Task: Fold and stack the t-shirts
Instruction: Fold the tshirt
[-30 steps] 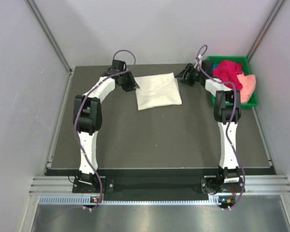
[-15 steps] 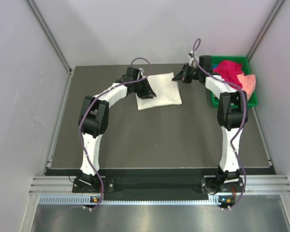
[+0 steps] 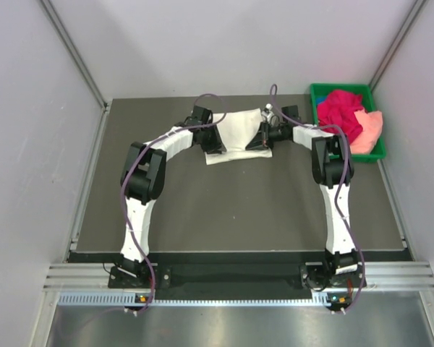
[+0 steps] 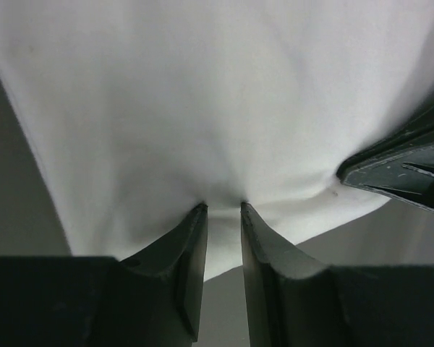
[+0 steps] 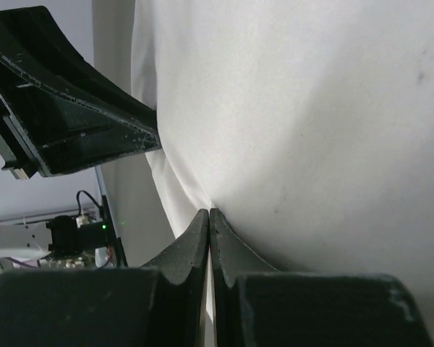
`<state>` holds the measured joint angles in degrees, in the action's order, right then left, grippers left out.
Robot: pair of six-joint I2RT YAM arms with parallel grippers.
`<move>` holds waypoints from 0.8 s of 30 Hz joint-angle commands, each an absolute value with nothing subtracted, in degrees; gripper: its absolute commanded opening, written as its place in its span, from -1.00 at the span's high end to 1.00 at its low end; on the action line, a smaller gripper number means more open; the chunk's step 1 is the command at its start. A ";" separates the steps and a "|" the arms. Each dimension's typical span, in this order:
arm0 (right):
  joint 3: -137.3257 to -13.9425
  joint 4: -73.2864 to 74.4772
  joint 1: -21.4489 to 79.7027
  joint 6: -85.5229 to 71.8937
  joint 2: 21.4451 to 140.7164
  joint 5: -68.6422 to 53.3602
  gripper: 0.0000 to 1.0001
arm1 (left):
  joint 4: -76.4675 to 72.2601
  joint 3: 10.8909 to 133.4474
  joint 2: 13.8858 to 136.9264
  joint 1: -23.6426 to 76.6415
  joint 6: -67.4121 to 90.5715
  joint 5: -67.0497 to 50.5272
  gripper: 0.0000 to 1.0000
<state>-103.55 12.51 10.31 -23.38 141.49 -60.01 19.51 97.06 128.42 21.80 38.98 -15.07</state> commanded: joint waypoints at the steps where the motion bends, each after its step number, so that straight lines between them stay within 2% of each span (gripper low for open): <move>1: -105.47 18.02 8.18 -18.01 140.54 -56.95 1.00 | 29.08 99.84 129.90 21.09 34.37 -4.58 0.38; 4: -103.81 18.11 7.74 -17.58 137.03 -57.04 1.00 | 32.85 103.00 129.11 20.74 33.40 -1.94 0.37; 7: -99.59 16.88 6.60 -17.32 133.51 -56.42 1.00 | 31.83 102.66 126.57 20.30 33.22 -4.38 0.35; 10: -94.59 15.65 5.11 -17.05 131.31 -56.34 1.00 | 29.71 100.46 123.67 20.30 32.78 -10.17 0.34; 12: -91.86 15.55 3.61 -16.88 129.73 -53.38 1.00 | 32.49 97.93 121.92 20.13 33.31 -9.33 0.32; 20: -93.16 20.47 2.29 -14.94 130.61 -45.80 0.99 | 29.88 87.11 117.51 16.09 35.51 -9.32 0.24; 23: -91.86 19.70 2.11 -15.38 128.42 -43.33 0.81 | 28.84 85.00 115.49 16.00 34.45 -9.93 0.15; 24: -91.32 19.08 2.20 -15.73 126.41 -42.98 0.61 | 27.44 84.21 114.36 16.00 34.11 -12.37 0.11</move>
